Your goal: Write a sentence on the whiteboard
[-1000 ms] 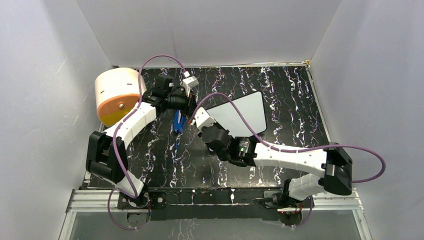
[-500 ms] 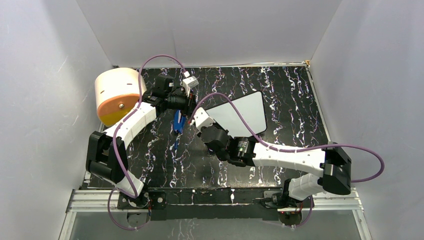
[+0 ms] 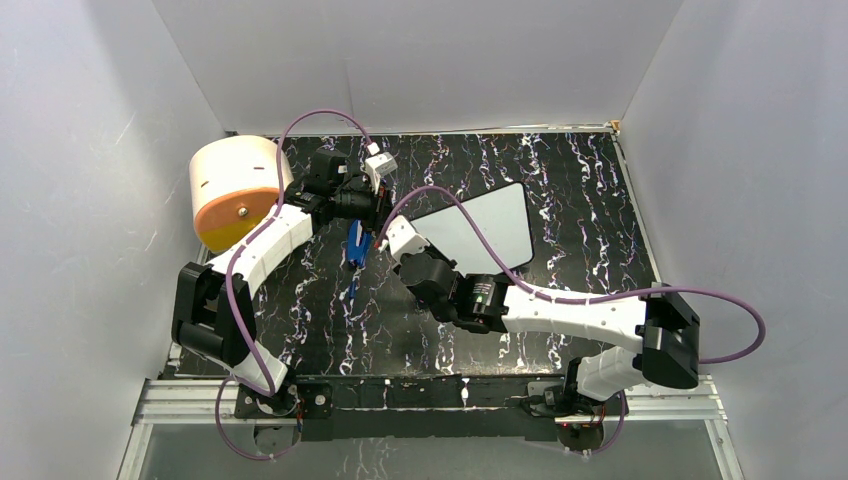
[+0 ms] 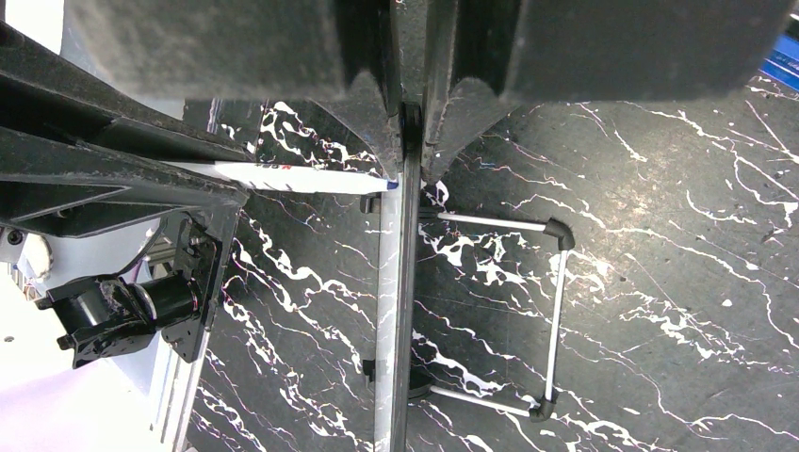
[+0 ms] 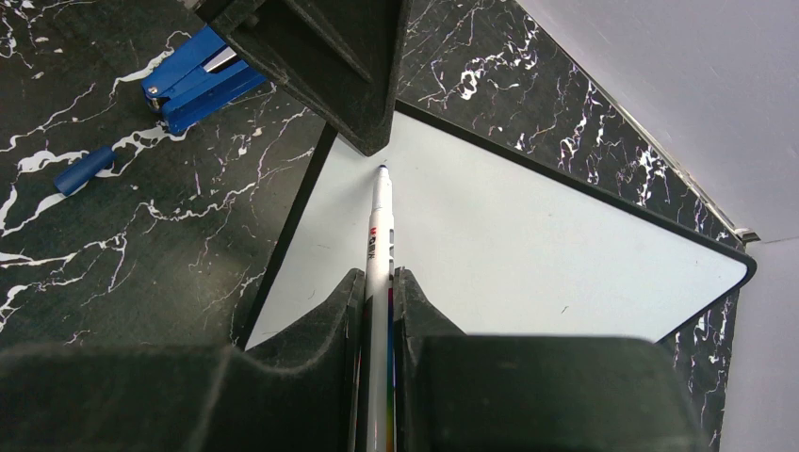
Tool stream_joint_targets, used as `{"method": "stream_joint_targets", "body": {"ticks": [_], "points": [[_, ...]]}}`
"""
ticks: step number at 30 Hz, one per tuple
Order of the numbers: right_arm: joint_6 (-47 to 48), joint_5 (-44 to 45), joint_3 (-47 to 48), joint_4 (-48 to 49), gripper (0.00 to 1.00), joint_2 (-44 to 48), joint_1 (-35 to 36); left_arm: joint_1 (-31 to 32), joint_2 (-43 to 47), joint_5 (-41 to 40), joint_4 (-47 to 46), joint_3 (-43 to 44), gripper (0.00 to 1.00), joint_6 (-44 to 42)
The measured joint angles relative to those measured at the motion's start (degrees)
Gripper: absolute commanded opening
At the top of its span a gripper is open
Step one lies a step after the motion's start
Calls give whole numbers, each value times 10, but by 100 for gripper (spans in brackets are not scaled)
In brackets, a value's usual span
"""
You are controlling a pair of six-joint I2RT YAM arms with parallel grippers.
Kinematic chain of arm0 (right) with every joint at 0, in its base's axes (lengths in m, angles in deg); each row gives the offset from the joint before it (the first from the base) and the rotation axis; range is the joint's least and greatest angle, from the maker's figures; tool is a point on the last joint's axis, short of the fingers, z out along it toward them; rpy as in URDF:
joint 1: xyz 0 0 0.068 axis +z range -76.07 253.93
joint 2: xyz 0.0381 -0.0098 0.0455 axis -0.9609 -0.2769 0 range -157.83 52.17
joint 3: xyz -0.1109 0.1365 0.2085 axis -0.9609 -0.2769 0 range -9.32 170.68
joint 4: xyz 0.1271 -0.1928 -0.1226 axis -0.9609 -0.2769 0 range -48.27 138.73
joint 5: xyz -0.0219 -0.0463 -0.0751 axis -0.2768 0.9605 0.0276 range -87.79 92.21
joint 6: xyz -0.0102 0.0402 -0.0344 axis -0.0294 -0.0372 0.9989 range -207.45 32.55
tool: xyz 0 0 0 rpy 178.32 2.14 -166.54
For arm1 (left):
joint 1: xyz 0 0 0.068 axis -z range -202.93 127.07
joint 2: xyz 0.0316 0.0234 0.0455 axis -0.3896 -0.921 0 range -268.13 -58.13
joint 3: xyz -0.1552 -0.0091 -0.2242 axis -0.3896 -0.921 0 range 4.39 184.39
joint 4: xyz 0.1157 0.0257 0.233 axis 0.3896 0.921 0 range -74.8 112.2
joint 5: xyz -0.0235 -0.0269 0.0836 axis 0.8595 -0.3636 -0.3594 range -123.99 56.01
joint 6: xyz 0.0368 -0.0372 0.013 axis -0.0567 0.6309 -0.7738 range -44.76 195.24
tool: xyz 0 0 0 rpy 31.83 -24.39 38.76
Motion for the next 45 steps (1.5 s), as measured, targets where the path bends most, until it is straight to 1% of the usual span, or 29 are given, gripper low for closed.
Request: {"method": "stream_joint_targets", "body": {"ticks": [21,33,45], "points": [[0,3,15,-9,0,-14,0,0,0,0,0,0,0,0],[-19,-2,32,-50,0,-23,0,0,0,-1,0,0,0,0],[-50,-27,33,-97,0,-24,0,0,0,-1,0,0,0,0]]}}
